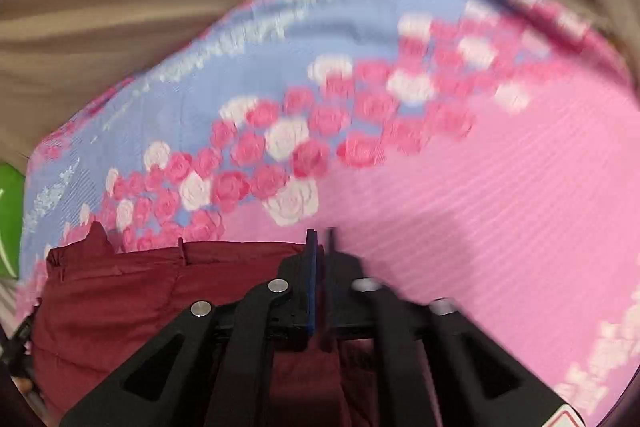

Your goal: Fold large clothes

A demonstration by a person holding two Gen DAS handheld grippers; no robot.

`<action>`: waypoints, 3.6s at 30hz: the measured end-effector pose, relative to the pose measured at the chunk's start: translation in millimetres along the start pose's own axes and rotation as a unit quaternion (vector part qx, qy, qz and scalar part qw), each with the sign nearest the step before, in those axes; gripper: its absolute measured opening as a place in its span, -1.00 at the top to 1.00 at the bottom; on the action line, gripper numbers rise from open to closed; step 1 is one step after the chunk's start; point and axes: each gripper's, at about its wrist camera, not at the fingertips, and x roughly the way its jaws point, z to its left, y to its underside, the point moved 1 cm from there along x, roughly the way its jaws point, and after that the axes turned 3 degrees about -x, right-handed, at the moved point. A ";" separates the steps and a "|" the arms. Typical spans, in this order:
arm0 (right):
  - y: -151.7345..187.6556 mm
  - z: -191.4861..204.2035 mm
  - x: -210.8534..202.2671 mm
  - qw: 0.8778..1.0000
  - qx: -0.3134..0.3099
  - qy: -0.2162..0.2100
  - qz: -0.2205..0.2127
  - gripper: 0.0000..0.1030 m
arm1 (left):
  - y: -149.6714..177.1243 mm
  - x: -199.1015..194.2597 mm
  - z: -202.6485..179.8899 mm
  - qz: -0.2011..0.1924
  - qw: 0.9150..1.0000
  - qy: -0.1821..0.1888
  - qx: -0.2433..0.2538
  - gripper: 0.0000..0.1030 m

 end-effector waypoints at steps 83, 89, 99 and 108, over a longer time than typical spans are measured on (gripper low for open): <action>77.2 255.5 7.5 0.964 -0.164 -0.170 0.124 0.81 | 105.9 -110.1 69.2 0.067 0.982 0.128 -0.125 0.23; 70.3 263.5 28.0 0.963 -0.167 -0.166 0.134 0.85 | 105.5 -109.1 67.4 0.065 0.984 0.118 -0.119 0.20; 64.1 258.8 -5.7 0.962 -0.171 -0.184 0.109 0.73 | 102.4 -105.9 76.6 0.061 0.985 0.100 -0.124 -0.19; 57.4 234.7 -51.3 0.964 -0.170 -0.182 0.092 0.67 | 101.9 -97.2 80.2 0.066 0.981 0.126 -0.131 -0.36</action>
